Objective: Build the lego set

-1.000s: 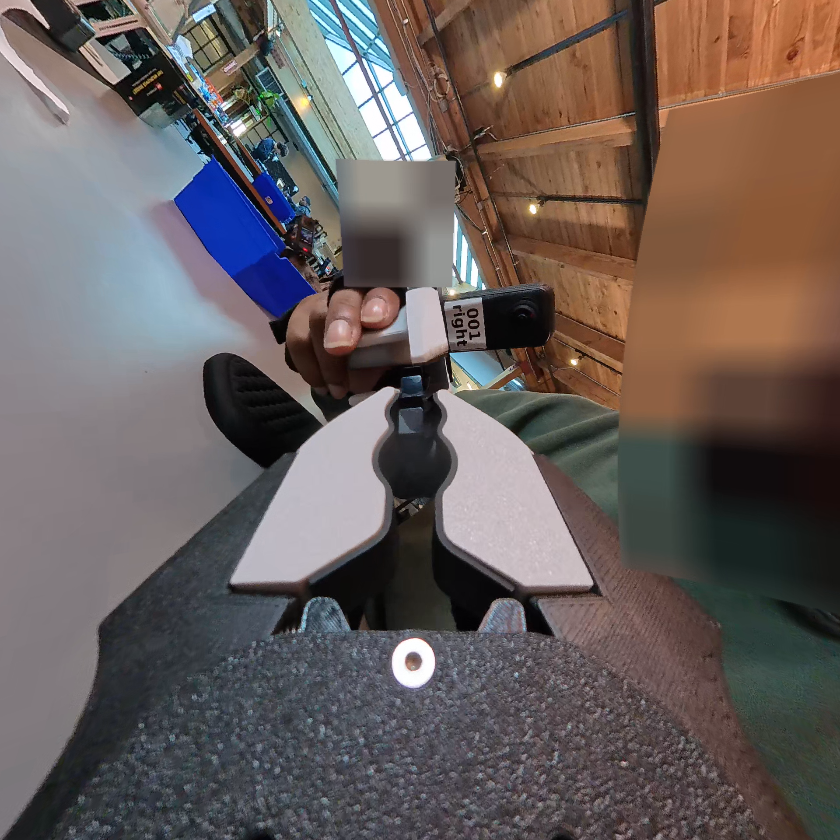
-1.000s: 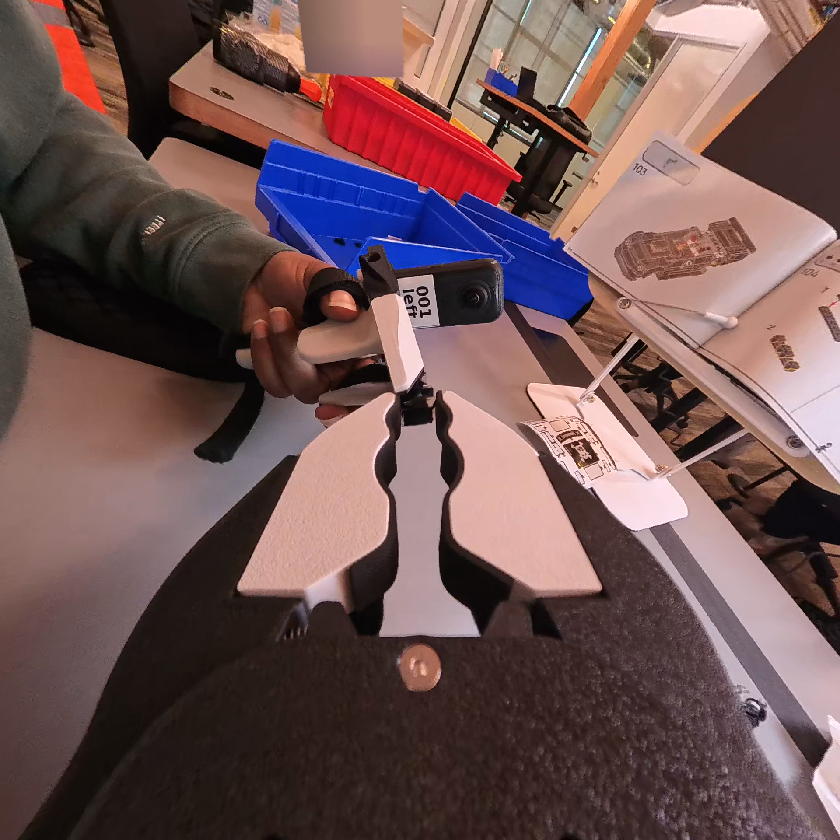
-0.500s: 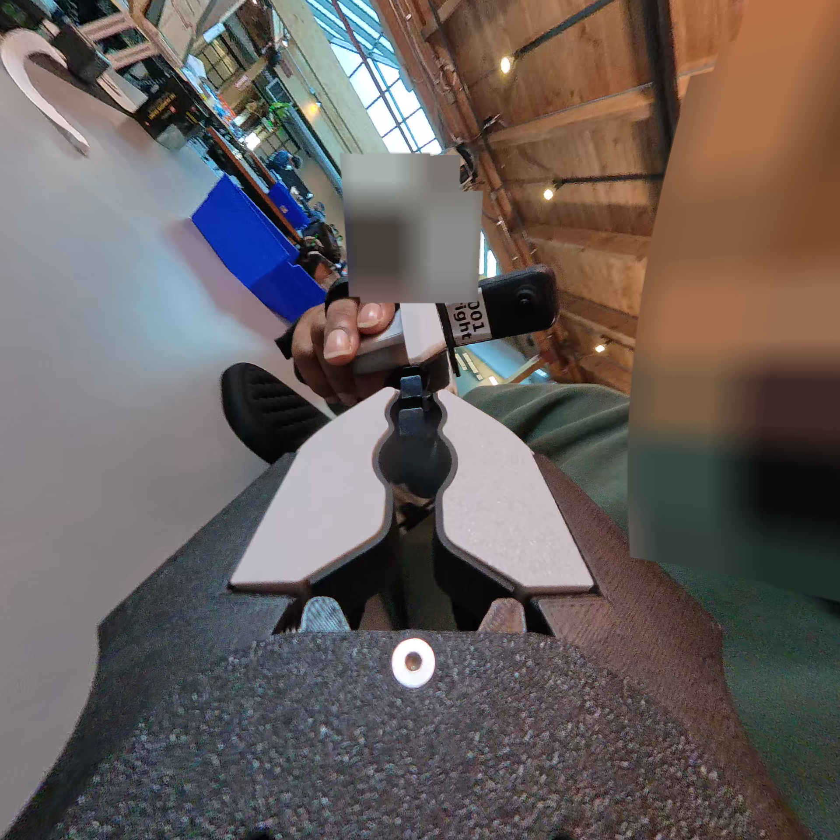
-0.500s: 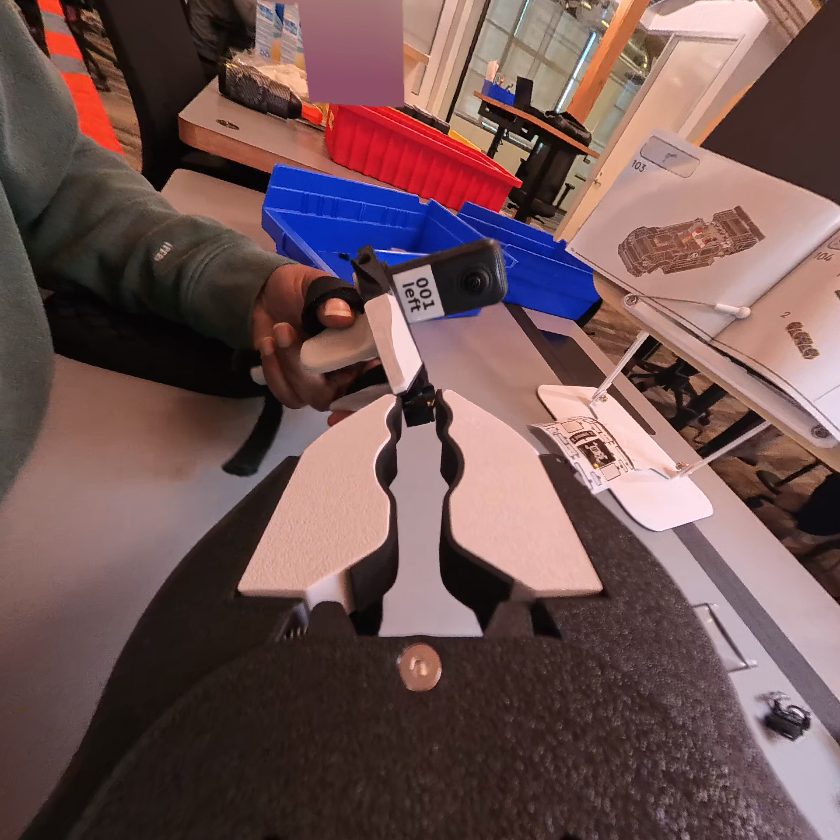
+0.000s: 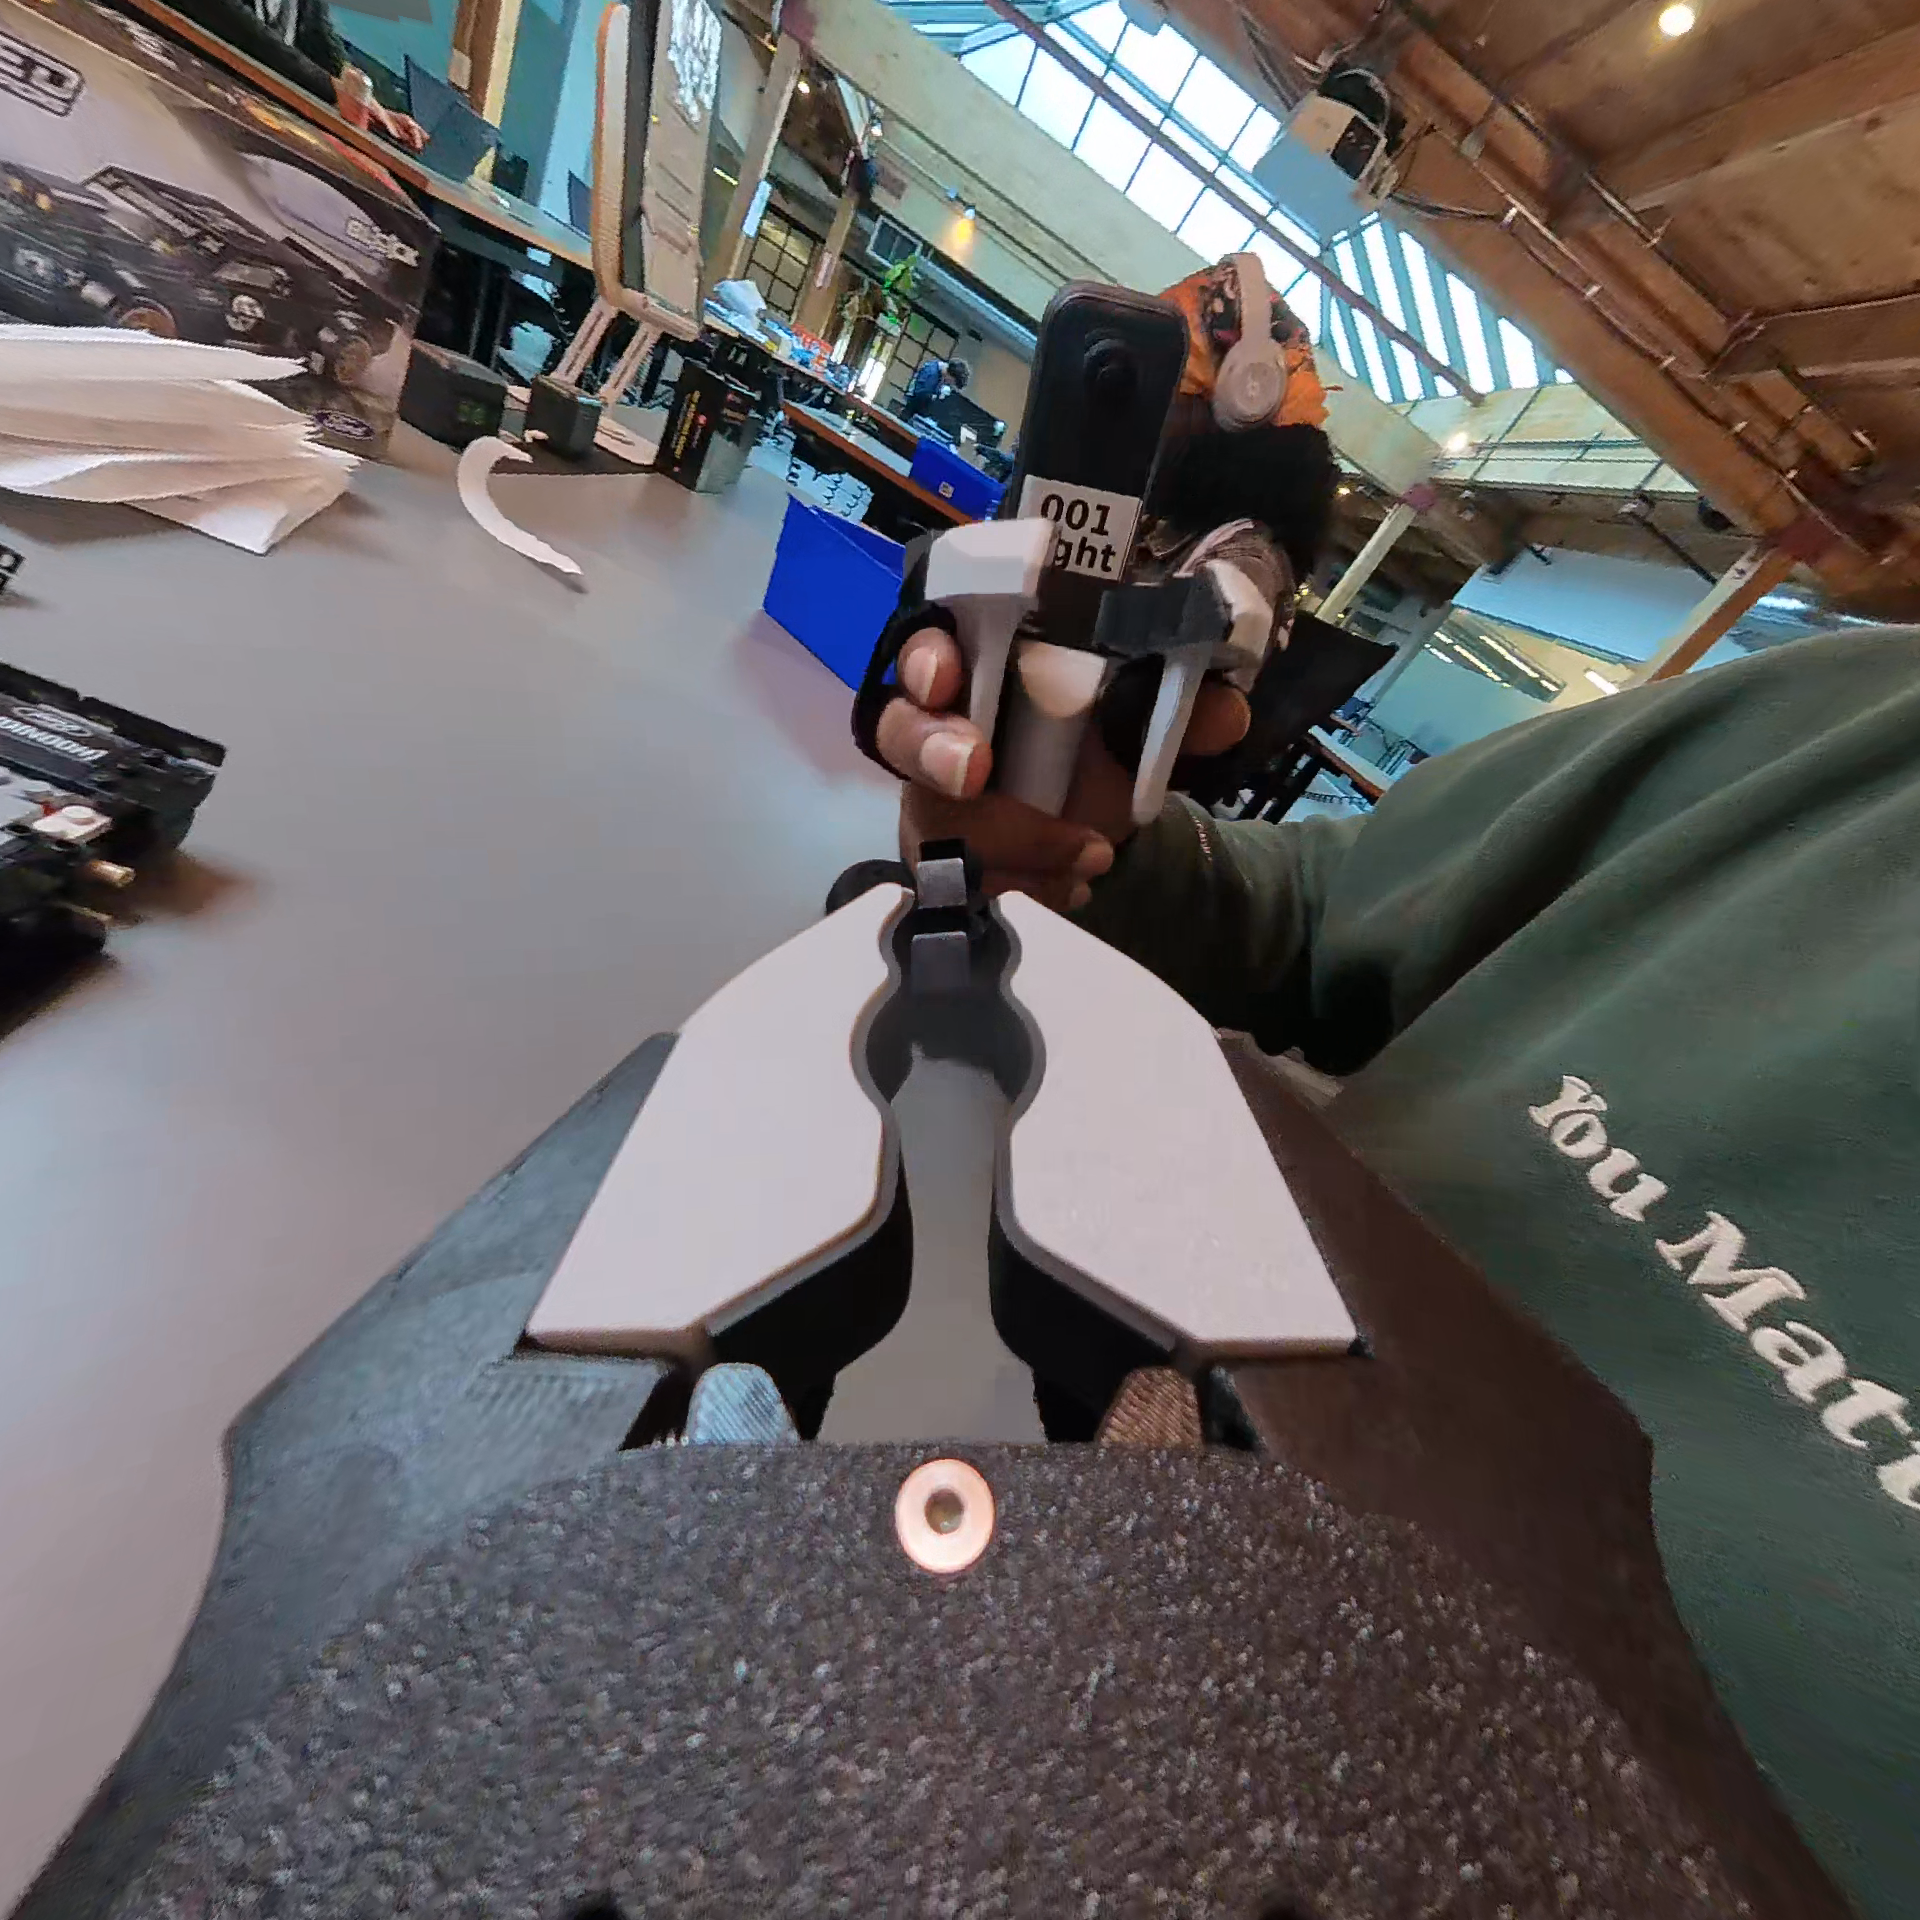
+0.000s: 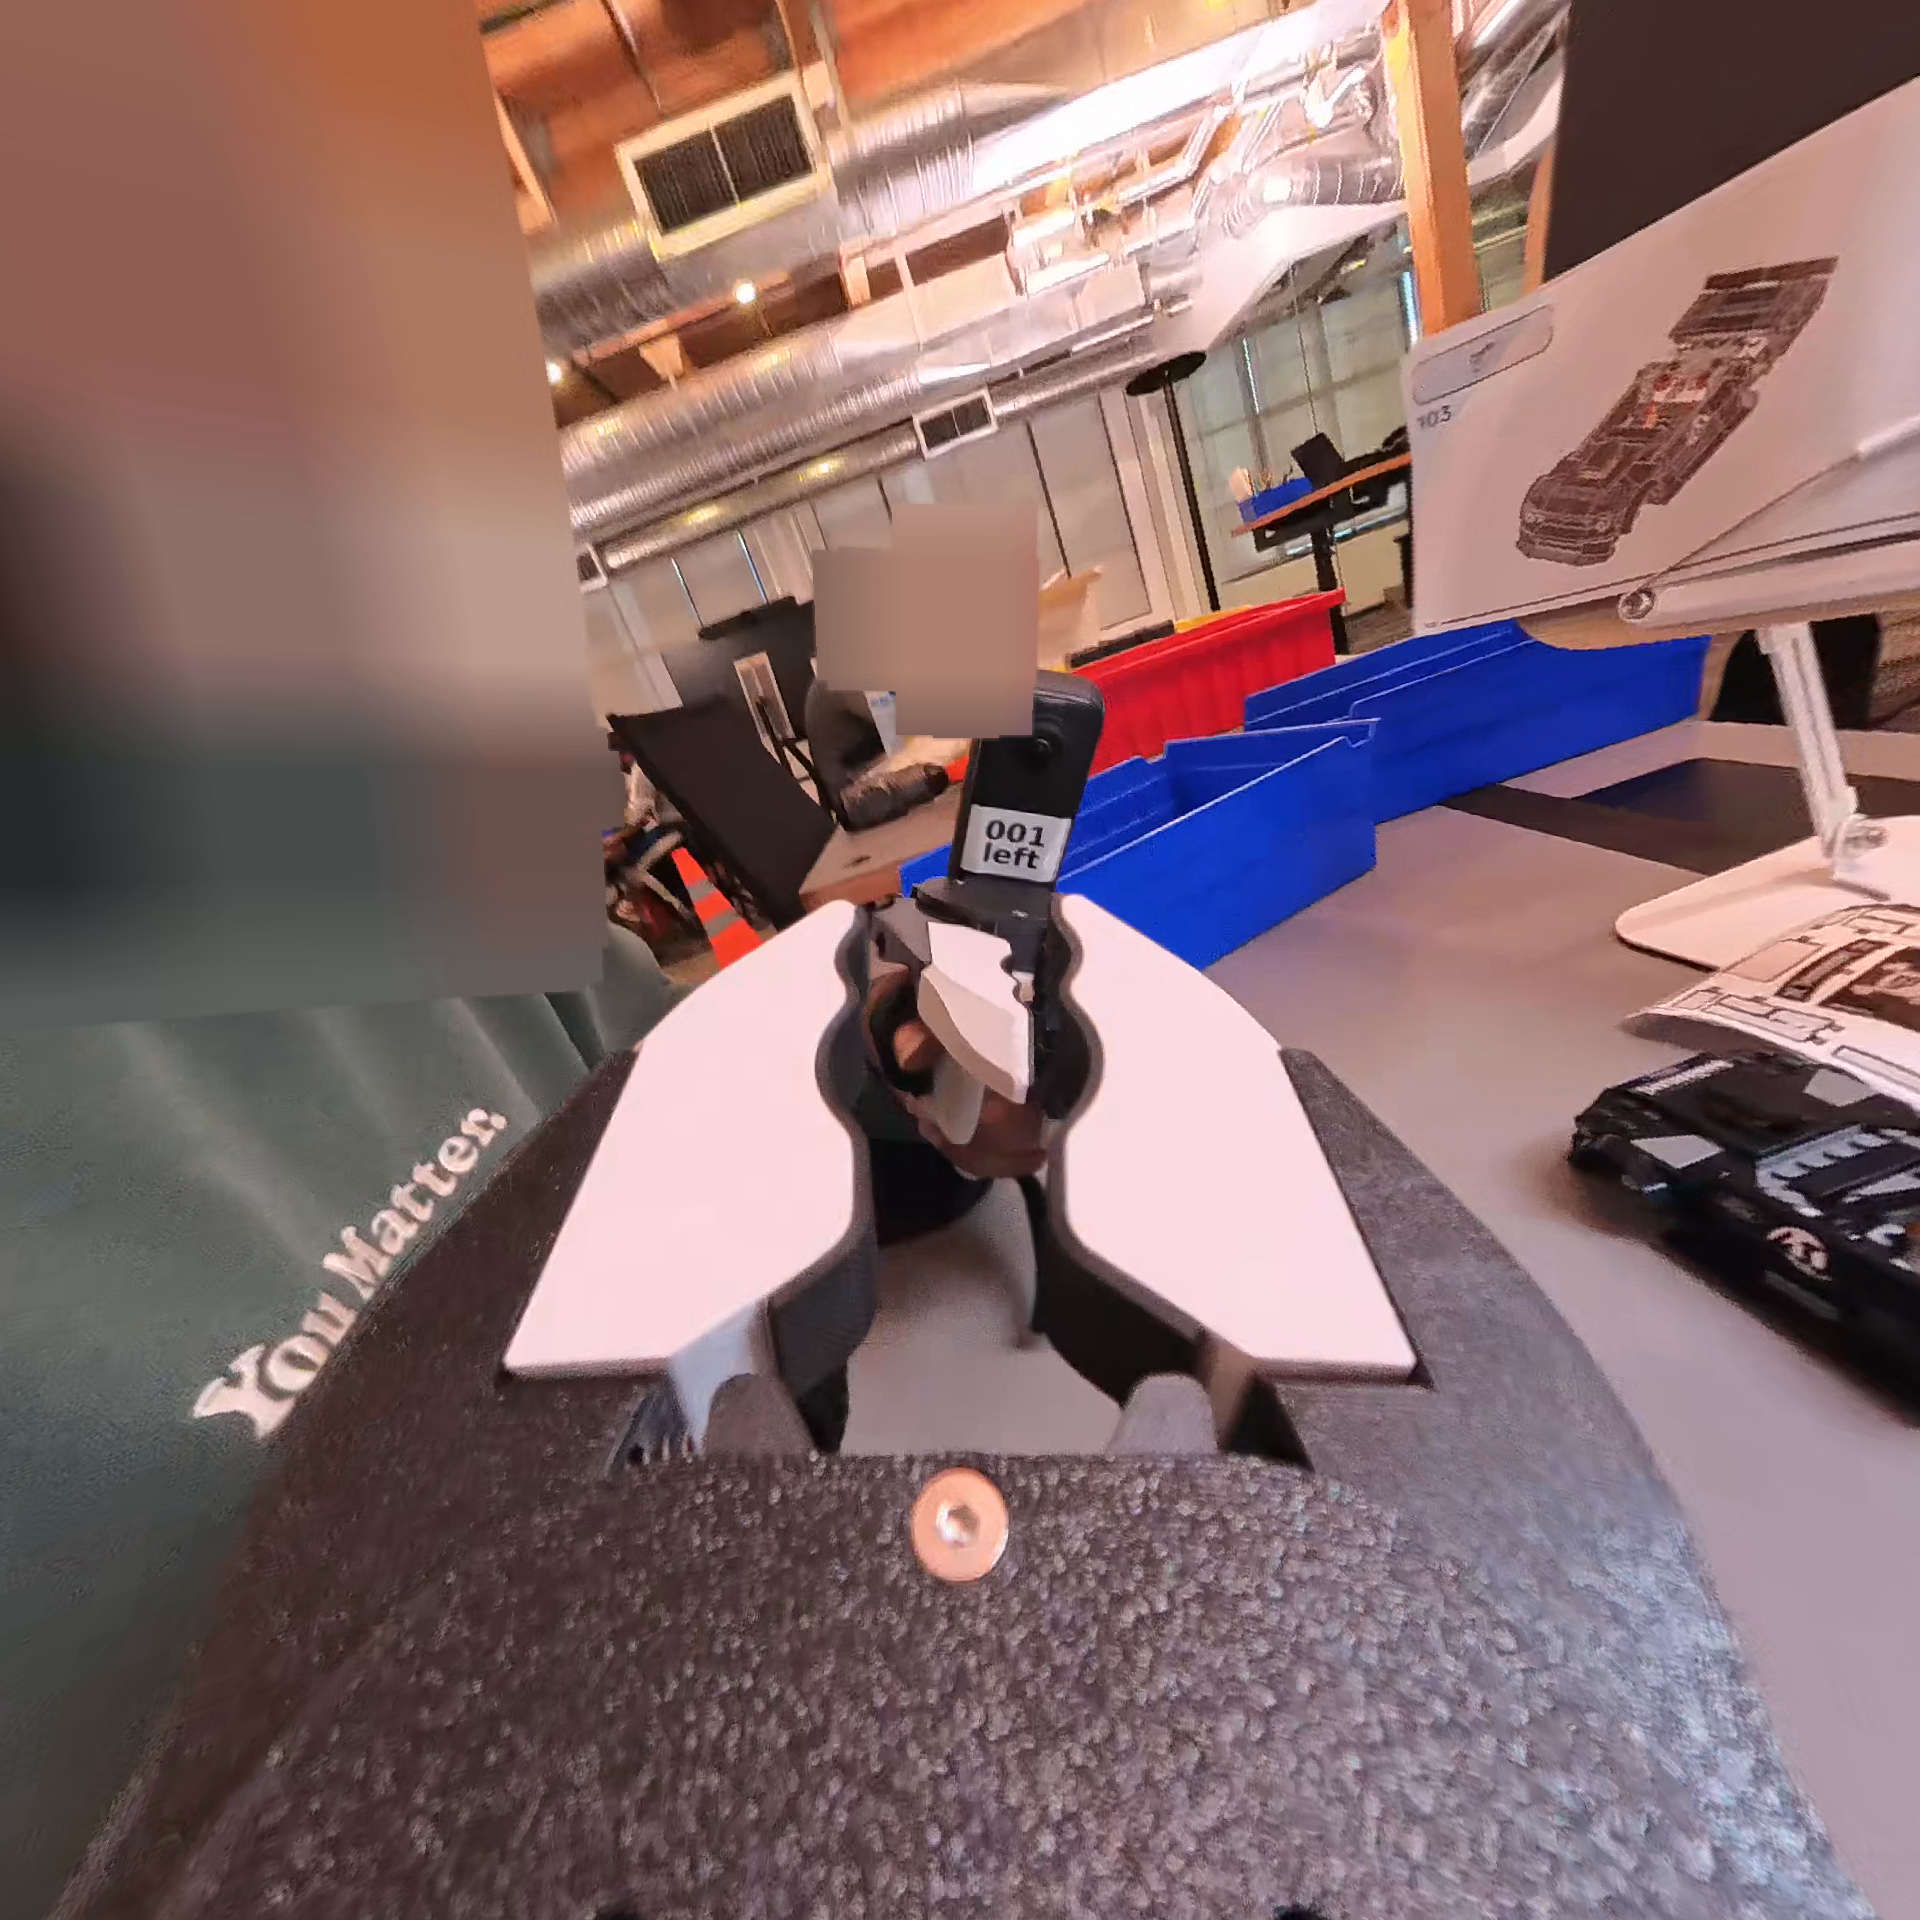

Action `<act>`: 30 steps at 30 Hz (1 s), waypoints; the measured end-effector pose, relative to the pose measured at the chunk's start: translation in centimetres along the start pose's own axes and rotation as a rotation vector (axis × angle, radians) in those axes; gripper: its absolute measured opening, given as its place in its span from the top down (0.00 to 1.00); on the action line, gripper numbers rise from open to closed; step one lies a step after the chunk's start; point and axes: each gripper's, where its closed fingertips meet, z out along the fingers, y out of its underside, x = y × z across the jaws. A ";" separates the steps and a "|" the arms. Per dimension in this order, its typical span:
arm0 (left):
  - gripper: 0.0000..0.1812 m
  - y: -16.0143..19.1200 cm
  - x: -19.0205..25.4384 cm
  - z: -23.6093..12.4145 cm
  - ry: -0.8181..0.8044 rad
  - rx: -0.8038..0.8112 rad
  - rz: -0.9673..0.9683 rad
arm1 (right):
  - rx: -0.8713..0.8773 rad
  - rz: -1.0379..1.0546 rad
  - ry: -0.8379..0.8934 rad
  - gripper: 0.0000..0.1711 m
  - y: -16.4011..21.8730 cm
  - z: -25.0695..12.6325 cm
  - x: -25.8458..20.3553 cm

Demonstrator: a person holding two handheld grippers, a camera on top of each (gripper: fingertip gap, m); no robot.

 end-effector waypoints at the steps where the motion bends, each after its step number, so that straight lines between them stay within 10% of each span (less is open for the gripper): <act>1: 0.94 0.1 -0.2 0.0 -0.010 -0.004 0.009 | 0.011 0.021 -0.002 0.81 -0.1 -0.1 0.1; 9: 0.94 1.5 -2.1 0.1 -0.139 -0.079 0.169 | -0.061 0.033 0.056 0.82 1.5 -0.1 1.6; 17: 0.93 3.3 -3.2 0.0 -0.264 -0.224 0.660 | -0.613 -0.314 0.170 0.85 8.6 -0.8 4.8; 30: 0.89 4.9 -4.9 -0.1 -0.307 -0.333 0.668 | -0.690 -0.353 0.154 0.93 10.9 -1.1 6.1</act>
